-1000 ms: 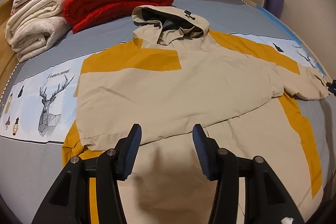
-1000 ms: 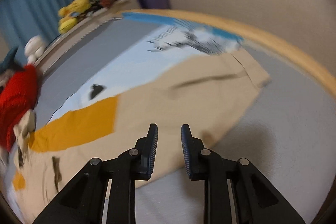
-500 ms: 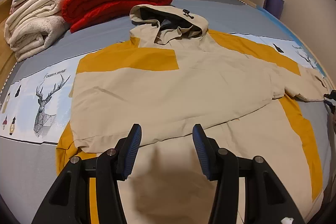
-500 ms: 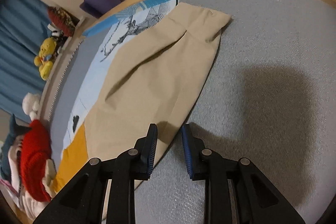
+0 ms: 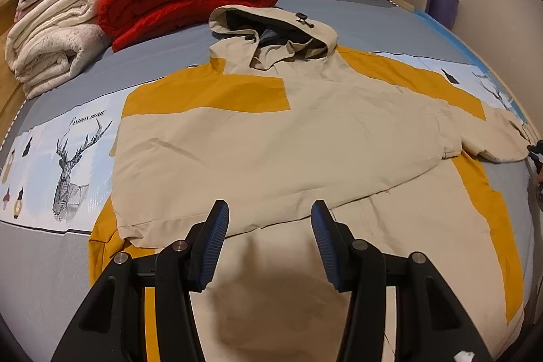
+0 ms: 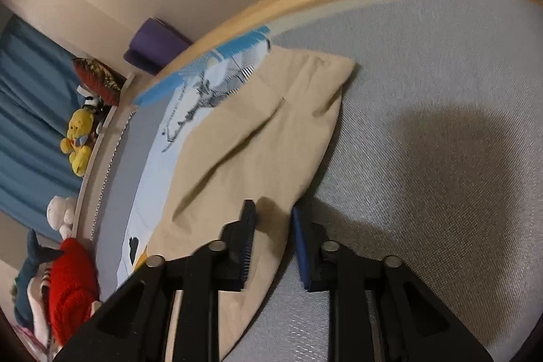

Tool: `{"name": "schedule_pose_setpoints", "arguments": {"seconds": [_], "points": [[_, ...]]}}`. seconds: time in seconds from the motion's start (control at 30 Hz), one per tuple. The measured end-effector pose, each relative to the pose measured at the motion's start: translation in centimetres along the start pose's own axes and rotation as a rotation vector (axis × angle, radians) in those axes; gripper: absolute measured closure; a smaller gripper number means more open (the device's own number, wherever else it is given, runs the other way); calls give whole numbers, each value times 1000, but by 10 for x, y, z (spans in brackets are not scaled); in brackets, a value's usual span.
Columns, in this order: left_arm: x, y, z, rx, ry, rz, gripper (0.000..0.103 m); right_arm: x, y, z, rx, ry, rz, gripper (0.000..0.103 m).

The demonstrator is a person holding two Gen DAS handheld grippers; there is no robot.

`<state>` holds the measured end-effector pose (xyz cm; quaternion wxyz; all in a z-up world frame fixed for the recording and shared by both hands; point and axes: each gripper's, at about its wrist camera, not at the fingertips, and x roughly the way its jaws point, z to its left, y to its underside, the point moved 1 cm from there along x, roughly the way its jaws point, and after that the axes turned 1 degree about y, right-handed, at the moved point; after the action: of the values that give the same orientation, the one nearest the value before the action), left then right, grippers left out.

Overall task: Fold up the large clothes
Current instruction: 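Grasp the other sleeve cuff with the right tool and lift it, then fold the held sleeve across the jacket body with the right tool, release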

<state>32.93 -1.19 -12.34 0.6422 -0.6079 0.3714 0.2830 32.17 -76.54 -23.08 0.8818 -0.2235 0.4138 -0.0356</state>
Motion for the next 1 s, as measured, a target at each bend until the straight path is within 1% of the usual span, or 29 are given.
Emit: {"name": "schedule_pose_setpoints", "arguments": {"seconds": [0.13,0.2,0.3,0.37,0.5,0.57,0.67,0.73,0.77,0.8,0.83,0.87,0.9,0.93,0.97,1.0], "points": [[-3,-3,9,-29,-2,0,56,-19,4,30,-86,-19,-66,98],[-5,-4,14,-42,-6,0,56,-31,9,56,-162,-17,-92,99],[-8,-7,22,-67,-10,0,56,-52,25,103,-293,-11,-120,99],[-9,-10,29,-91,-16,2,56,-66,38,134,-358,-16,-129,99],[-13,-13,45,-135,-26,3,56,-99,80,212,-547,-41,-151,100],[-14,-15,55,-160,-33,11,56,-119,116,256,-650,-82,-159,100],[-17,-17,71,-198,-36,22,56,-144,182,316,-781,-194,-125,100],[-20,-19,80,-214,-46,18,56,-165,244,357,-874,-303,-77,100],[-22,-21,87,-230,-50,16,56,-173,271,370,-908,-347,-54,100],[-23,-22,94,-249,-50,15,56,-184,310,389,-946,-403,-8,100],[-24,-24,100,-265,-47,15,56,-188,336,398,-972,-437,30,100],[-25,-25,105,-280,-46,15,56,-195,375,409,-1014,-486,82,100],[-26,-26,110,-292,-46,16,56,-198,407,414,-1052,-512,120,100],[-26,-27,116,-306,-48,20,56,-197,435,416,-1093,-520,149,99],[-26,-27,120,-317,-47,24,56,-193,468,416,-1142,-515,195,98],[-26,-27,125,-330,-43,31,56,-186,494,412,-1178,-503,249,98]]}}
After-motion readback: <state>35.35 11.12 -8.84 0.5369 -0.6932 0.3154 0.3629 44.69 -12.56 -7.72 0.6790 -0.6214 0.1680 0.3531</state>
